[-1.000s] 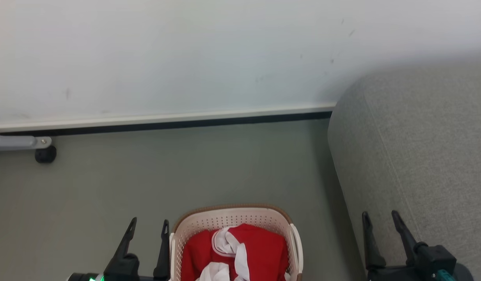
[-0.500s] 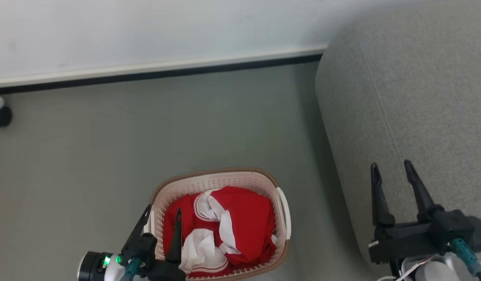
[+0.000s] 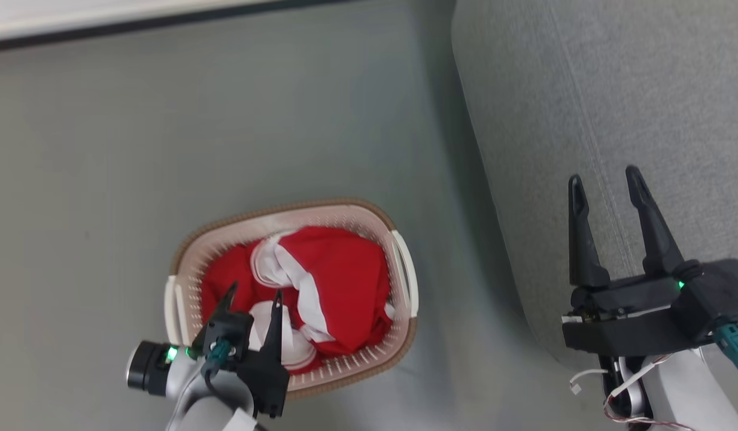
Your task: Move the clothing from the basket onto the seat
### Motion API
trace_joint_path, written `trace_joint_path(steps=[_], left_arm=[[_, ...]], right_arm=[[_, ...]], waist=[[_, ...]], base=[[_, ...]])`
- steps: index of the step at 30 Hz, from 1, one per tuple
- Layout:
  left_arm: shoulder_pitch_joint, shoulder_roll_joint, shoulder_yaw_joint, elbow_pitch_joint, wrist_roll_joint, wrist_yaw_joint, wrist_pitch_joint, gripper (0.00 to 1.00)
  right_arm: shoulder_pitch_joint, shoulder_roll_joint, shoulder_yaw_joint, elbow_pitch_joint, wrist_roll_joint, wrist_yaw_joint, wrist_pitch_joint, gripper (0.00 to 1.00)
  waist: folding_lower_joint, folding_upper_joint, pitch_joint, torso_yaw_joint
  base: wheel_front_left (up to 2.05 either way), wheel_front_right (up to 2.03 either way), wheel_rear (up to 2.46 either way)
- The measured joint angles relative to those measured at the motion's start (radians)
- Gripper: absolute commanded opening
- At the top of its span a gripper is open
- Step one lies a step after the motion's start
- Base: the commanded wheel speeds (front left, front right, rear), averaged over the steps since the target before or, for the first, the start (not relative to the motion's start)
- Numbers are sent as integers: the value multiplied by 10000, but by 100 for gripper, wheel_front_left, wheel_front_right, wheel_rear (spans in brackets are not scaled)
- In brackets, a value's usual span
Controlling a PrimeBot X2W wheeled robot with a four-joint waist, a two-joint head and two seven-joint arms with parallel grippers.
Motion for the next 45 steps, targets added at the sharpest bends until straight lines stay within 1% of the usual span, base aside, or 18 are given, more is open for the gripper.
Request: trace_joint_path(steps=[5, 16, 18, 19, 21, 27, 29, 34, 36, 38, 39, 42, 45], left_arm=[[-589, -8, -184, 476, -84, 56, 215, 100], [-1902, -8, -709, 993, -351, 100, 378, 100], [-2020, -8, -742, 1030, -357, 100, 380, 100], [-2294, -10, -775, 1081, -466, 100, 395, 100], [-2586, -10, -775, 1164, -721, 125, 435, 100], [-3258, -12, -690, 1592, -761, 130, 479, 100], [-3327, -12, -552, 1739, -980, 178, 479, 100], [-3521, -10, -491, 2173, -1001, 217, 477, 100], [-3624, -10, -495, 2305, -1012, 219, 454, 71], [-3730, -8, -531, 2391, -1045, 219, 430, 16], [-3777, -10, -581, 2443, -1045, 217, 380, 0], [-3865, -10, -773, 2600, -1045, 201, 270, 0], [-3869, -12, -940, 2663, -1064, 115, 81, 0]], right_arm=[[-348, 59, 69, -341, -8, 163, -2, 100], [-1086, 140, -71, -894, -27, 176, -2, 100], [-1150, 153, -81, -947, -31, 176, -2, 100], [-1290, 178, -115, -1034, -63, 176, -2, 100], [-1455, 178, -182, -1093, -73, 222, -2, 100], [-1962, 265, -251, -1145, -111, 245, -2, 100], [-2064, 311, -232, -1112, -194, 245, -2, 100], [-2162, 347, -232, -972, -284, 249, -2, 100], [-2269, 360, -234, -884, -290, 249, -2, 100], [-2369, 403, -228, -836, -295, 257, -2, 100], [-2396, 420, -226, -794, -301, 263, -2, 100], [-2487, 456, -224, -619, -368, 336, -2, 100], [-2500, 468, -249, -445, -370, 336, -2, 100]], waist=[[-1, 0, 759, -246], [-2, 0, 2443, -612], [-2, 1, 2595, -633], [-1, 1, 2901, -672], [-2, 1, 3207, -706], [-1, 1, 4091, -782], [-1, 1, 4342, -799], [-2, 0, 4811, -833], [-2, 0, 4922, -840], [-2, 0, 4982, -844], [-2, 0, 4989, -845], [-2, 0, 4929, -847], [-3, 0, 4817, -849]], base=[[0, 0, 0], [0, 0, 0], [0, 0, 0], [0, 0, 0], [0, 0, 0], [0, 0, 0], [0, 0, 0], [0, 0, 0], [0, 0, 0], [0, 0, 0], [0, 0, 0], [0, 0, 0], [0, 0, 0]])
